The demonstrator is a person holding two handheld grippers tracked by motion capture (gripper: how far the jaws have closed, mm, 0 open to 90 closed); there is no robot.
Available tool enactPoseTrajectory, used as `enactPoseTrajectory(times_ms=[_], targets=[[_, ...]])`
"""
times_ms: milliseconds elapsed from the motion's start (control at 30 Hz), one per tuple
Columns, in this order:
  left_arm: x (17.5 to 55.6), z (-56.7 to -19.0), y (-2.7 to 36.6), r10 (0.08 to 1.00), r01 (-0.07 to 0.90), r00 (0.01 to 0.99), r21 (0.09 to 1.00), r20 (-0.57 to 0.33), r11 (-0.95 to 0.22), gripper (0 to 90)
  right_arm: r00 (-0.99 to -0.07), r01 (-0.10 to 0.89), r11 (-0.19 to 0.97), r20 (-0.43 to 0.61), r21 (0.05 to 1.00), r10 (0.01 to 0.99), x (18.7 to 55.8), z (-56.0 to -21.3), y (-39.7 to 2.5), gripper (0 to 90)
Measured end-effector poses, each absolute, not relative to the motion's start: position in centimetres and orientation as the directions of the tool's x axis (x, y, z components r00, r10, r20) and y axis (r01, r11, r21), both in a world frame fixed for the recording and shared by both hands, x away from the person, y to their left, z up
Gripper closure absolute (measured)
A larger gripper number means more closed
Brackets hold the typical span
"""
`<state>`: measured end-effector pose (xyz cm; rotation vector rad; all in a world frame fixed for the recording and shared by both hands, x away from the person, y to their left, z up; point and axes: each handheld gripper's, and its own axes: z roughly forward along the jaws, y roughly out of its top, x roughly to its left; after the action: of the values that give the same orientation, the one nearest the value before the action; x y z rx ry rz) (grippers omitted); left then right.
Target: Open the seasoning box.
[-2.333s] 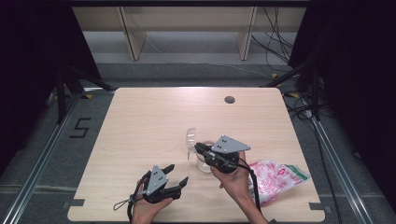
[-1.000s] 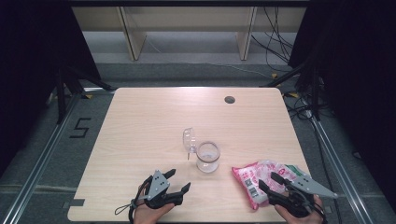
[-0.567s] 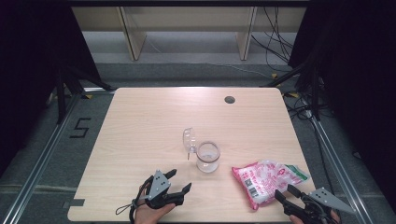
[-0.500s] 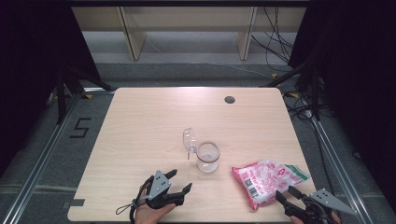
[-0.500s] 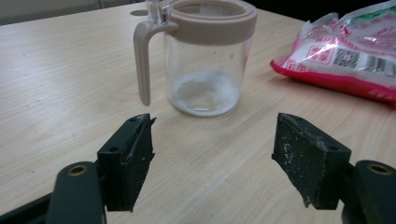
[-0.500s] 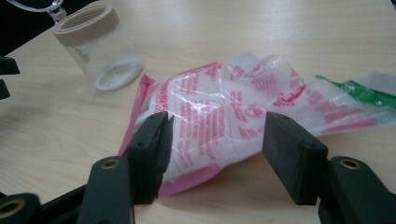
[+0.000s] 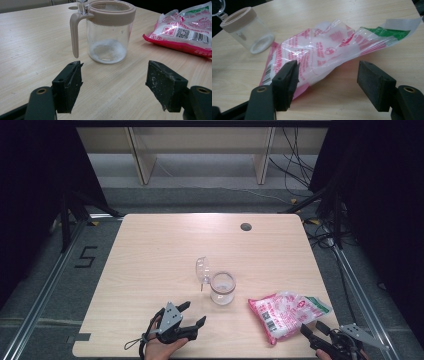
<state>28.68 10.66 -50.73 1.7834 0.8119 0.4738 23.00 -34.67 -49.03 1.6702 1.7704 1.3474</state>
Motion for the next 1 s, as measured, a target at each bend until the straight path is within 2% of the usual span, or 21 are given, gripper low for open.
enactPoseTrajectory(times_ms=[33, 67, 100, 133, 167, 233, 300, 367, 533, 633, 700, 800, 867, 1000], targets=[[28.7, -50.8, 10.6, 0.724, 0.295, 0.687, 0.935, -0.067, -0.194, 27.9, -0.234, 0.568, -0.15, 0.333, 0.809, 0.913, 23.2, -49.1, -34.7, 33.5], [28.8, -50.6, 10.8, 0.718, 0.277, 0.696, 0.932, -0.027, -0.233, 27.9, -0.213, 0.582, -0.179, 0.362, 0.793, 0.908, 23.2, -49.0, -34.6, 33.5], [28.6, -50.7, 10.5, 0.724, 0.294, 0.687, 0.935, -0.062, -0.199, 28.0, -0.219, 0.577, -0.165, 0.347, 0.8, 0.912, 23.4, -49.1, -34.7, 33.2], [28.6, -50.7, 10.6, 0.718, 0.285, 0.695, 0.935, -0.051, -0.21, 27.9, -0.209, 0.589, -0.186, 0.371, 0.786, 0.905, 23.5, -49.0, -34.7, 32.8], [28.8, -50.6, 10.7, 0.711, 0.264, 0.703, 0.935, -0.019, -0.235, 27.9, -0.226, 0.574, -0.153, 0.335, 0.804, 0.915, 23.9, -49.3, -35.0, 32.8], [28.7, -50.6, 10.7, 0.715, 0.268, 0.699, 0.934, -0.019, -0.237, 28.0, -0.213, 0.582, -0.175, 0.357, 0.794, 0.909, 24.3, -49.4, -35.0, 32.4], [28.6, -50.7, 10.5, 0.718, 0.287, 0.694, 0.934, -0.051, -0.21, 27.9, -0.201, 0.593, -0.193, 0.375, 0.782, 0.905, 24.6, -49.5, -35.0, 32.2], [28.7, -50.7, 10.6, 0.717, 0.272, 0.697, 0.934, -0.025, -0.232, 27.9, -0.195, 0.606, -0.209, 0.399, 0.767, 0.896, 25.0, -49.5, -35.0, 32.2], [28.5, -50.7, 10.3, 0.722, 0.295, 0.69, 0.931, -0.052, -0.215, 27.9, -0.202, 0.6, -0.189, 0.375, 0.778, 0.905, 26.2, -50.0, -35.3, 32.9], [28.5, -50.8, 10.2, 0.718, 0.298, 0.693, 0.931, -0.06, -0.21, 28.0, -0.185, 0.642, -0.217, 0.424, 0.735, 0.886, 26.7, -50.0, -35.2, 33.6], [28.5, -50.8, 10.2, 0.72, 0.297, 0.691, 0.932, -0.059, -0.209, 28.0, -0.18, 0.625, -0.22, 0.413, 0.749, 0.893, 27.3, -50.2, -35.0, 34.2], [28.6, -50.8, 10.3, 0.715, 0.284, 0.698, 0.933, -0.043, -0.22, 27.9, -0.184, 0.648, -0.177, 0.378, 0.741, 0.908, 27.9, -50.3, -35.2, 38.6], [28.6, -50.7, 10.5, 0.715, 0.273, 0.698, 0.932, -0.021, -0.238, 27.9, -0.19, 0.648, -0.202, 0.413, 0.735, 0.891, 28.4, -50.5, -35.1, 42.3], [28.6, -50.7, 10.5, 0.716, 0.271, 0.698, 0.932, -0.019, -0.239, 28.0, -0.2, 0.667, -0.144, 0.361, 0.732, 0.911, 29.3, -50.8, -35.0, 49.1]])
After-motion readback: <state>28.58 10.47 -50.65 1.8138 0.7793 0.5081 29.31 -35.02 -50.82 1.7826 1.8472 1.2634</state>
